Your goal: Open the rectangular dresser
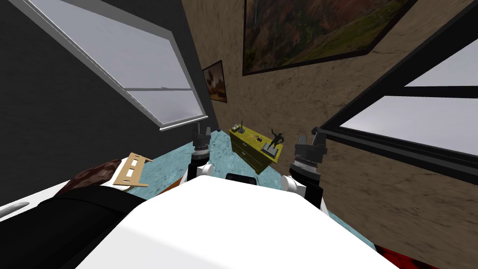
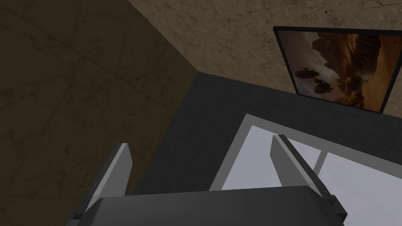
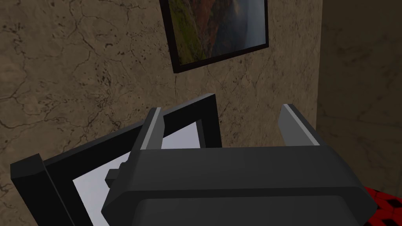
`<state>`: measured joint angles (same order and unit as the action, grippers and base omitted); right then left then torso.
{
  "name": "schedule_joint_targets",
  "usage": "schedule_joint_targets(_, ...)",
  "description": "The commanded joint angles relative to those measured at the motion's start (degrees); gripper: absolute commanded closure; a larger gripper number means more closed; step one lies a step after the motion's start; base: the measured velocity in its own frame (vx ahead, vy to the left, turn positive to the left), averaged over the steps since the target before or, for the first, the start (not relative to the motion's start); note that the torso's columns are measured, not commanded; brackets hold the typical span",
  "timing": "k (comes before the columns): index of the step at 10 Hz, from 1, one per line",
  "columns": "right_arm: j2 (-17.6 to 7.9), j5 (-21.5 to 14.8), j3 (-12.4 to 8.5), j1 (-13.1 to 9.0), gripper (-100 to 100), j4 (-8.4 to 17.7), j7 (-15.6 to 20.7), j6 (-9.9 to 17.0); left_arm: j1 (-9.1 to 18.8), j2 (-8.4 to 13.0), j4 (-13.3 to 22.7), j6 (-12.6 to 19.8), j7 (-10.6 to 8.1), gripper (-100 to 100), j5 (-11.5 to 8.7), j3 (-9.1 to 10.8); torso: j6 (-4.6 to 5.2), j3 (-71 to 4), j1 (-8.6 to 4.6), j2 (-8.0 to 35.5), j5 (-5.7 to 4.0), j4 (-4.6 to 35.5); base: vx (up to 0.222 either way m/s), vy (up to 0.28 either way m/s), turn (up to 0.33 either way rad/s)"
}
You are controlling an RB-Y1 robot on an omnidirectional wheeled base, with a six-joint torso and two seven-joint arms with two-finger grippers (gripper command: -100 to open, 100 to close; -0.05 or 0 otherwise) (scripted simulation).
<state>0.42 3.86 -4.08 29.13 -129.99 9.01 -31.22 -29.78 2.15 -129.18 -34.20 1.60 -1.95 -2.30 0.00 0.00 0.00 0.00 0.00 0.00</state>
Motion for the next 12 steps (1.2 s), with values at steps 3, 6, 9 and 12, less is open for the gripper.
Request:
schedule_joint_targets(3,0.0,0.0,0.0,0.0,0,0.0,0.0,0.0,0.0,0.0,0.0,0.0,0.00,0,0.0,0.00,0.00,-20.1,0.00,10.0,0.00,10.1,0.000,0.000,0.000)
schedule_joint_targets(6,0.0,0.0,0.0,0.0,0,0.0,0.0,0.0,0.0,0.0,0.0,0.0,0.00,0,0.0,0.00,0.00,-45.4,0.00,22.7,0.00,22.7,0.000,0.000,0.000)
schedule_joint_targets(9,0.0,0.0,0.0,0.0,0,0.0,0.0,0.0,0.0,0.0,0.0,0.0,0.00,0,0.0,0.00,0.00,-70.7,0.00,35.4,0.00,35.4,0.000,0.000,0.000)
schedule_joint_targets(12,-4.3,-2.3,1.4,-1.0,-100,2.6,0.2,3.8,0.0,0.0,0.0,0.0,0.00,0,0.0,0.00,-0.01,-84.2,0.05,42.1,0.01,42.1,-0.009,0.018,0.100)
